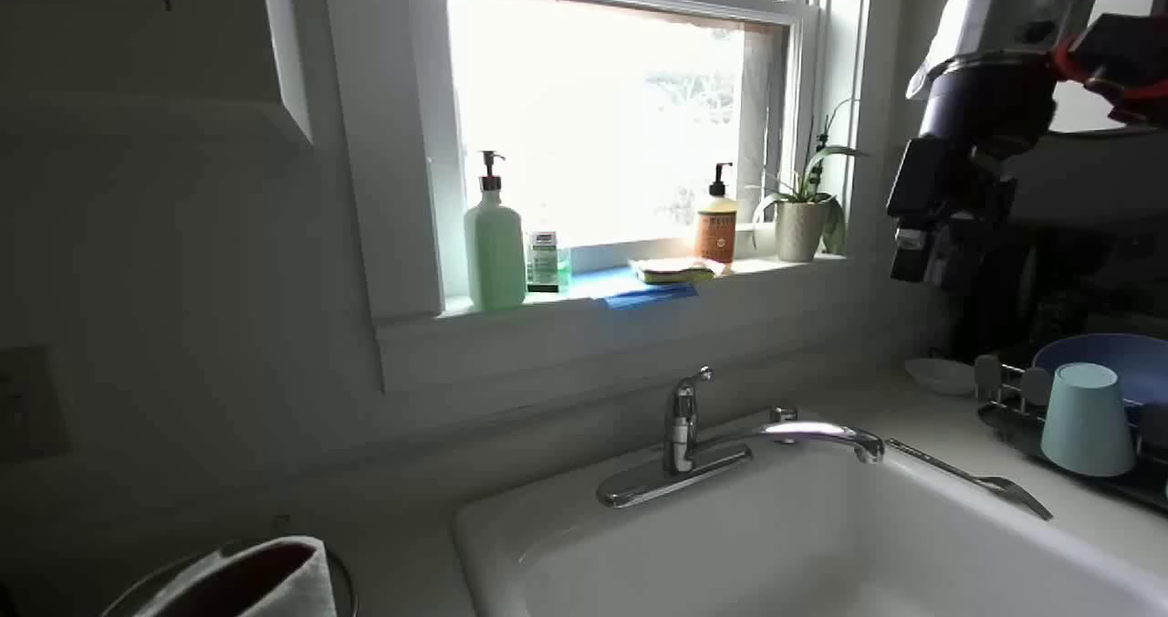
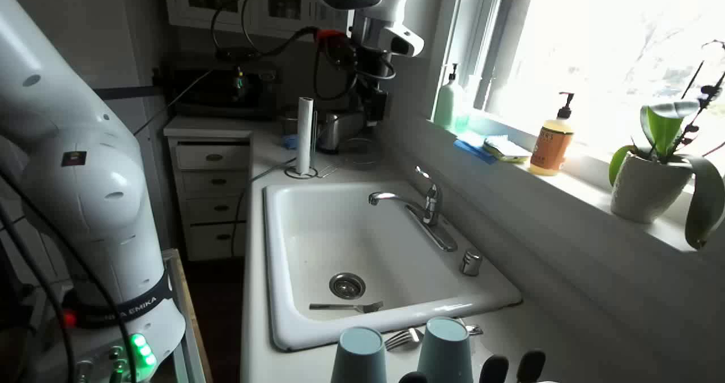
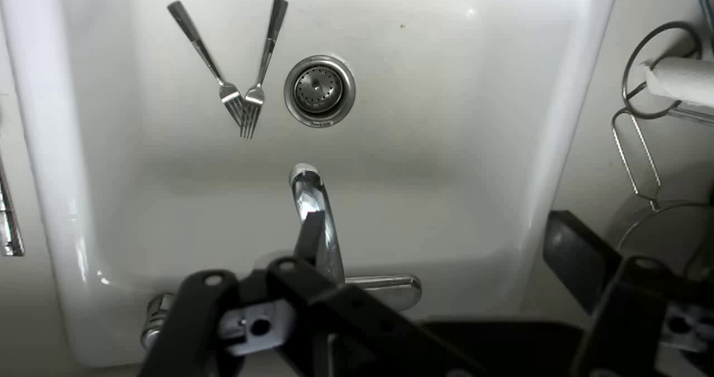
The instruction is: Open the tap, pick up the blue bowl and fetch some water in the blue bowl, put the blue bowl on the kitchen counter
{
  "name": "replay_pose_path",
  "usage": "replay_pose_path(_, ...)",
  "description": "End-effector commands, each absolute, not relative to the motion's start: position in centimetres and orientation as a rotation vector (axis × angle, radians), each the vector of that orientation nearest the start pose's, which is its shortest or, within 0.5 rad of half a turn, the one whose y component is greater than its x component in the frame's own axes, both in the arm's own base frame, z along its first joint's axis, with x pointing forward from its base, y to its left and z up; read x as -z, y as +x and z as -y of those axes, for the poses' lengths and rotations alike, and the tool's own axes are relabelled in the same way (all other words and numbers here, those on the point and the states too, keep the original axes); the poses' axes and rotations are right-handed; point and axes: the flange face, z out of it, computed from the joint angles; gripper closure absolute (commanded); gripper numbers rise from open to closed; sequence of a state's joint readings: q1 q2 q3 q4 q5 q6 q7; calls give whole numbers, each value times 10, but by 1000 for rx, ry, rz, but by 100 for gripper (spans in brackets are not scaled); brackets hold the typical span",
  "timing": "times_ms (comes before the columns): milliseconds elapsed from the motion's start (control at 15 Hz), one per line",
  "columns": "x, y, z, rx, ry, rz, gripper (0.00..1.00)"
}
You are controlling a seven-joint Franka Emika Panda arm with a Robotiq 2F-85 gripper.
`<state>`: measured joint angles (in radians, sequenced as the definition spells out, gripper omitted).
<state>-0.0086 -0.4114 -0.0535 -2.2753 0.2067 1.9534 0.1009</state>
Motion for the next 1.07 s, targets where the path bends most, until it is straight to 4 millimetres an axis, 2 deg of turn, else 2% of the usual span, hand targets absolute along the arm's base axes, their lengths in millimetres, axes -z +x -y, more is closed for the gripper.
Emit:
replay_pose_path(0, -527, 438, 16, 121, -2902, -333, 0)
replay_pose_path(267, -527, 438, 16, 121, -2902, -333, 0)
replay_pose_path(467, -513, 462, 28, 145, -2917, -432, 0)
replay_pose_path(867, -469, 519, 18, 371, -3029, -456, 0)
replay_pose_path(933, -460, 528, 15, 394, -3046, -456, 4)
replay_pose_path(1000, -451, 536, 12, 417, -3060, -458, 17)
